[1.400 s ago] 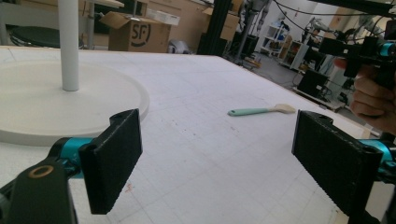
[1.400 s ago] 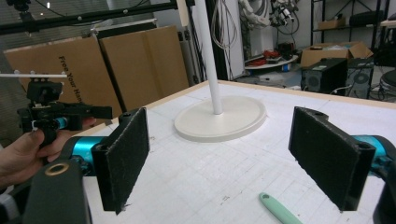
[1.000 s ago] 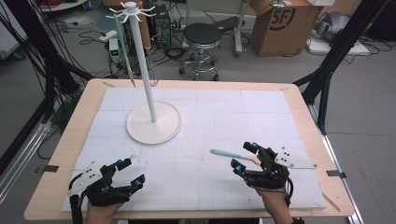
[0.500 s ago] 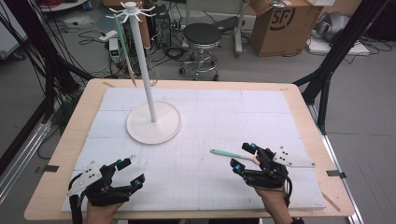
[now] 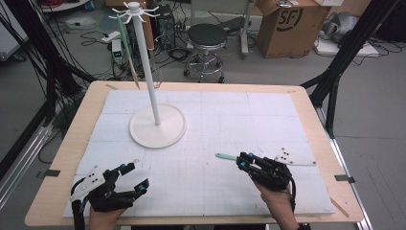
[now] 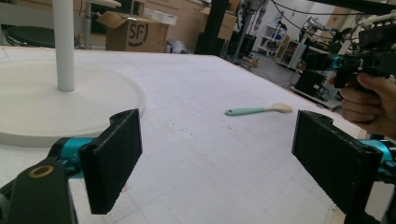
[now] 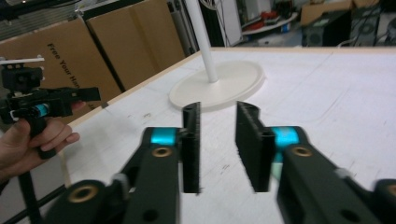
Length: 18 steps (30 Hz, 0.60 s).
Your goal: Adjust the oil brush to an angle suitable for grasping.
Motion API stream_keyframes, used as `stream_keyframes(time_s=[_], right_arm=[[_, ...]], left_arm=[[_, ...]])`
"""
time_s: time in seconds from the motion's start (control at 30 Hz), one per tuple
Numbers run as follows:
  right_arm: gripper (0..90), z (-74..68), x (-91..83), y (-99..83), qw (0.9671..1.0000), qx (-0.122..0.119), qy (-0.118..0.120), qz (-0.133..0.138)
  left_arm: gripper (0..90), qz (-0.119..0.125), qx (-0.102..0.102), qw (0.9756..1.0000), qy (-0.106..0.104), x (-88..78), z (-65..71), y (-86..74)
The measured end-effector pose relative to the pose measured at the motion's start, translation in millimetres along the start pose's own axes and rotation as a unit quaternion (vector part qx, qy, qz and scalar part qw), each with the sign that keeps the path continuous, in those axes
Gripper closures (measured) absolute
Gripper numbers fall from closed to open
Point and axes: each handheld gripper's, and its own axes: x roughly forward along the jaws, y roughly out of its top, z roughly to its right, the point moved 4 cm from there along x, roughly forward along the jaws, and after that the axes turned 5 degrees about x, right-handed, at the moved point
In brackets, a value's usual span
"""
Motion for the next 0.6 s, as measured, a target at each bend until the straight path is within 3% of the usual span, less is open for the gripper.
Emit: stream_keyframes(time_s=[0.07, 0.17, 0.33, 0.47, 0.6], right_arm=[[89.8, 2.6, 0.3, -2.1, 0.9999, 0.011, 0.011, -0.001], [89.9, 6.2, 0.1, -4.4, 0.9995, 0.027, 0.014, -0.007], [89.8, 7.9, 2.5, -7.4, 0.9994, 0.029, 0.014, -0.014], [90.0, 10.3, 9.1, -13.5, 0.9987, 0.032, 0.012, -0.039], [90.0, 14.2, 15.3, -19.6, 0.9967, 0.05, 0.012, -0.062]], left_arm=[[16.6, 0.001, 0.0, 1.0, 0.001, -0.1, 0.2, 0.1], [16.6, 0.002, 0.001, 1.0, 0.001, -0.5, -0.2, 0.4], [16.7, 0.001, 0.002, 1.0, 0.0, -0.3, 0.1, 0.3], [16.7, 0.002, 0.002, 1.0, 0.0, -0.5, 0.2, 0.5], [16.7, 0.0, 0.001, 1.0, 0.0, -0.4, -0.2, 0.0]])
